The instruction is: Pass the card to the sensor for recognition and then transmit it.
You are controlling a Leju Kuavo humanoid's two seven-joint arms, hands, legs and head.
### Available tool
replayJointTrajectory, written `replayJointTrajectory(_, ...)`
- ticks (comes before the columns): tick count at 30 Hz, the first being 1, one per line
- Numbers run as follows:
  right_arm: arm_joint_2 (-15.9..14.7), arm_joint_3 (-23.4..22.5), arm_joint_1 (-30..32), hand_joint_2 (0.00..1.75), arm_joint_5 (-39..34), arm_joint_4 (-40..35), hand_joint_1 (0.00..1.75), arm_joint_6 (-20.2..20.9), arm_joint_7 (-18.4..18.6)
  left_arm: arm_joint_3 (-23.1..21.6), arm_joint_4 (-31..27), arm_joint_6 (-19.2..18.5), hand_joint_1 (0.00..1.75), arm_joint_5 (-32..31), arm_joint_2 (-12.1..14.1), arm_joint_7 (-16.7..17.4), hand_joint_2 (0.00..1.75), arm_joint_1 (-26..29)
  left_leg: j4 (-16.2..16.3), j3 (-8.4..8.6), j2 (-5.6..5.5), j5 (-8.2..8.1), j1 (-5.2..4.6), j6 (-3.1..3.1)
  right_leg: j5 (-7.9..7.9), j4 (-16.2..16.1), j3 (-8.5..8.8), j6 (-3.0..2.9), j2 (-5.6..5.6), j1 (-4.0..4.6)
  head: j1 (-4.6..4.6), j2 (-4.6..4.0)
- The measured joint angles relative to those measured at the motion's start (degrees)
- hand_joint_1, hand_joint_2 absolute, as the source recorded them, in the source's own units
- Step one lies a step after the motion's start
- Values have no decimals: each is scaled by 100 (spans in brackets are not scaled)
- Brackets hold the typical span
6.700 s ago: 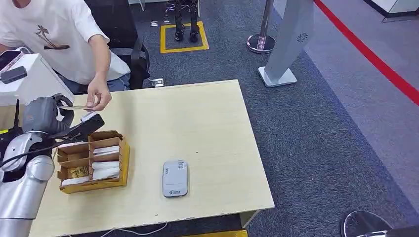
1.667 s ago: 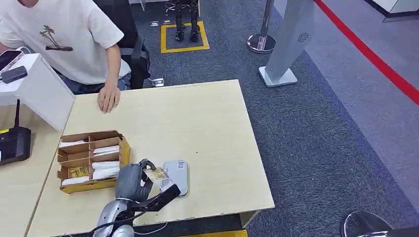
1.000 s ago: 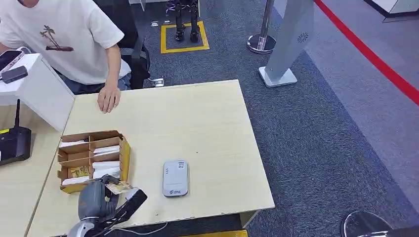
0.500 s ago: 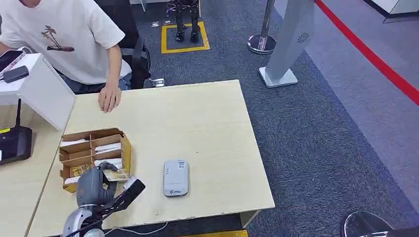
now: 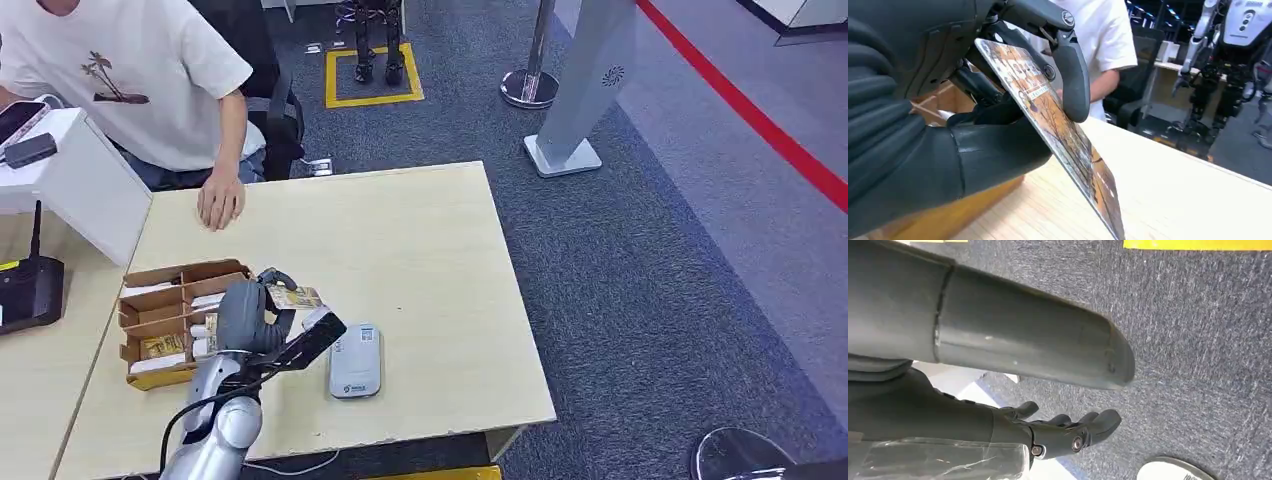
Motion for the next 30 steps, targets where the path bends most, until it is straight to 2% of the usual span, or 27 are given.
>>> replayJointTrajectory(17, 0, 103, -69, 0, 22, 0, 0, 11, 20, -480, 343, -129, 175, 153, -188, -15, 175, -189, 0, -1, -1, 0, -1, 0, 0, 0, 0, 0, 0, 0, 0, 2)
replayJointTrajectory(30, 0, 125, -66, 0, -24, 0, 0, 2, 20, -715, 387, -240, 175, 212, -195, -7, 175, 29, 0, -1, -1, 0, 0, 0, 0, 0, 0, 0, 0, 0, 2, 2)
